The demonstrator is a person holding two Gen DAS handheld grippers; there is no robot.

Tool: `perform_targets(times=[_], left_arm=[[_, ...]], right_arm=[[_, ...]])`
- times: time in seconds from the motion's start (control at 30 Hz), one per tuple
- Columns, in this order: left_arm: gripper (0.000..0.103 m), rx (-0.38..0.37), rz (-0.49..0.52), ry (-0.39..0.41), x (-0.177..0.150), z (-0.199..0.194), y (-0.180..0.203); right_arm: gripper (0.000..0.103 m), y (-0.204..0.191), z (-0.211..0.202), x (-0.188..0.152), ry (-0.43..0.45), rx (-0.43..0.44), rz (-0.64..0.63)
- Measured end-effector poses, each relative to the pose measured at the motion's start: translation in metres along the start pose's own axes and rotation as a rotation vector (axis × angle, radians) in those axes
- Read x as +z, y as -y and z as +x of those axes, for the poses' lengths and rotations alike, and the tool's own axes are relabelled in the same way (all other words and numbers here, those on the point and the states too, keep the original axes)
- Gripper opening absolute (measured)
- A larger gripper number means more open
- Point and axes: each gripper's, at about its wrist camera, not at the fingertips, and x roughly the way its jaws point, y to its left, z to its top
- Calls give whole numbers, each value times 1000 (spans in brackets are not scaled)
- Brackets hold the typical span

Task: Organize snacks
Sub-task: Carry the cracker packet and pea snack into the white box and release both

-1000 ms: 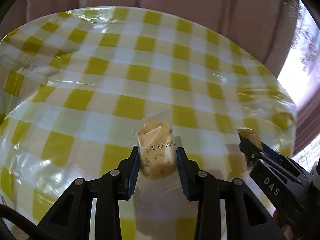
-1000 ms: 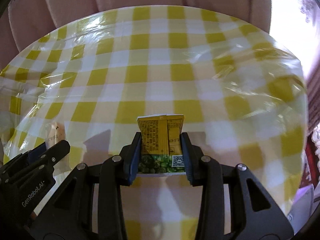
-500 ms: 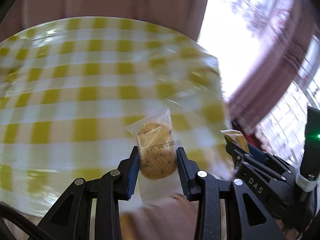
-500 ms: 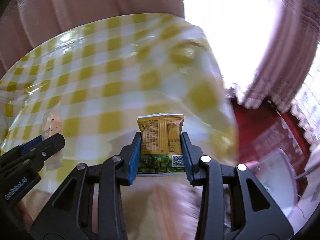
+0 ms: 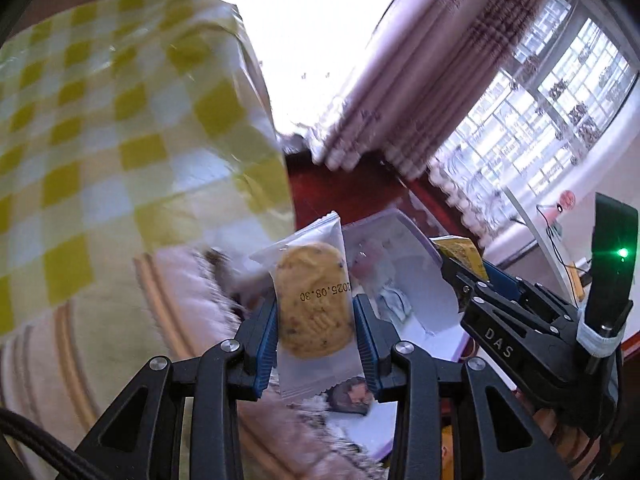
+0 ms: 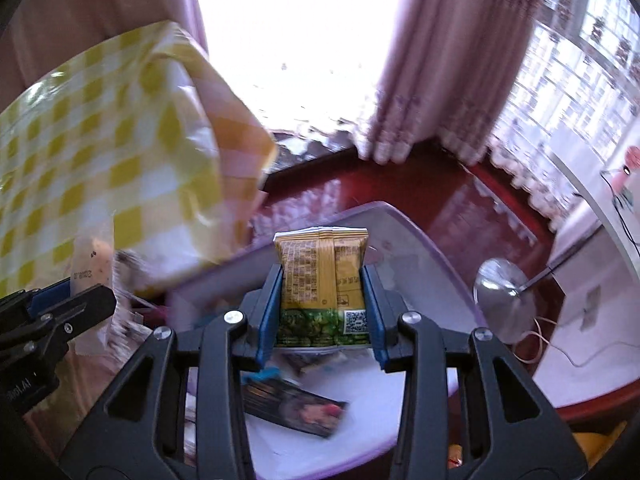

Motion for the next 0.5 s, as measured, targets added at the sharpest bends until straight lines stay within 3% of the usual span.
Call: perform_targets(times=[0.07,0.2,0.33,0.5], left_arm=[[38,-12,1,-19,0,4,1],[64,-8,-20,-49,-6,7,3],[70,10,-36,-61,-22,5,5],[83,15,-38,-35,-35,-6,9]], right_arm=[[42,10,0,-4,-7,-9,12],[44,24,-3,-9,-16,-11,35],[60,28,-6,-11,-11,-24,45],[62,33,-10,-21,-23,-27,47]])
